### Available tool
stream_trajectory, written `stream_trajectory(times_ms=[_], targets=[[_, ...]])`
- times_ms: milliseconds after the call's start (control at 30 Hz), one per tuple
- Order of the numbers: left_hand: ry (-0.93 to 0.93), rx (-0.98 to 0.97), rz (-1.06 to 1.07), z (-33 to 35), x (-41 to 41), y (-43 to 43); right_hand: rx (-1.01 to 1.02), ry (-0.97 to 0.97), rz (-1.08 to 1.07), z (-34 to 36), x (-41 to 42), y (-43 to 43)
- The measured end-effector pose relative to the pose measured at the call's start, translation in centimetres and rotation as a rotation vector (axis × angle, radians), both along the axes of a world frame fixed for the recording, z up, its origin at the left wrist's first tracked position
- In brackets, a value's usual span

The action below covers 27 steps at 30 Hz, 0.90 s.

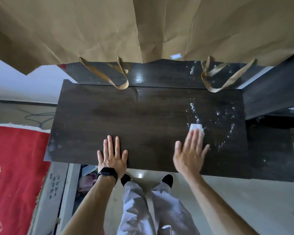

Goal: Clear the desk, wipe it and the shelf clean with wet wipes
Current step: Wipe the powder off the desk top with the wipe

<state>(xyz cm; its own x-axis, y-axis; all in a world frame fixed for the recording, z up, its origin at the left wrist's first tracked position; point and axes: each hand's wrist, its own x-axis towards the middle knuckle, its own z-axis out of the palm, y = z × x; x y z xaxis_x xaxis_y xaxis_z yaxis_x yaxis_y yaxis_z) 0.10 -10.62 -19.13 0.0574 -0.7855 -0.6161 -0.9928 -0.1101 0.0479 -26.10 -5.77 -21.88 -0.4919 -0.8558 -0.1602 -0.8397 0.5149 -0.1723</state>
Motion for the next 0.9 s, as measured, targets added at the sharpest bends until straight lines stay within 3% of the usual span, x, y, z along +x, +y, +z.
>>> stream_trajectory(times_ms=[33, 133, 200, 367, 467, 533, 600, 667, 733, 833, 900], targets=[[-0.012, 0.010, -0.003, -0.2, 0.0, 0.0, -0.025, -0.022, 0.088, 0.0, 2.4, -0.9], [-0.026, 0.036, -0.004, -0.3, 0.2, -0.1, -0.032, -0.132, 0.663, -0.2, 8.2, -2.3], [-0.023, 0.025, -0.008, -0.2, 0.2, -0.1, -0.045, -0.104, 0.780, -0.3, 6.6, -3.5], [0.005, 0.021, -0.002, 0.1, 0.2, -0.2, 0.019, 0.026, 0.217, -0.4, -4.0, -4.4], [0.003, 0.017, 0.015, 0.0, 0.2, -0.2, -0.025, -0.030, -0.041, 0.2, -1.5, -5.3], [-0.016, 0.017, 0.009, 0.1, 0.2, -0.1, -0.046, -0.040, 0.183, 0.3, 3.0, -5.3], [-0.014, 0.019, 0.018, 0.3, 0.1, 0.0, -0.029, -0.058, 0.686, -0.1, 5.9, -4.8], [-0.009, 0.011, 0.030, 0.4, 0.1, 0.0, -0.035, -0.050, 0.978, -0.4, 4.4, -6.6], [-0.001, 0.001, 0.029, 0.2, 0.2, -0.2, -0.044, 0.020, 0.823, -1.1, 0.5, -8.7], [0.002, -0.005, 0.012, 0.0, 0.4, 0.0, -0.018, 0.004, 0.147, -1.0, -4.5, -10.4], [0.008, -0.014, 0.013, -0.1, 0.3, 0.0, -0.015, -0.045, -0.050, -0.4, -3.2, -10.7]])
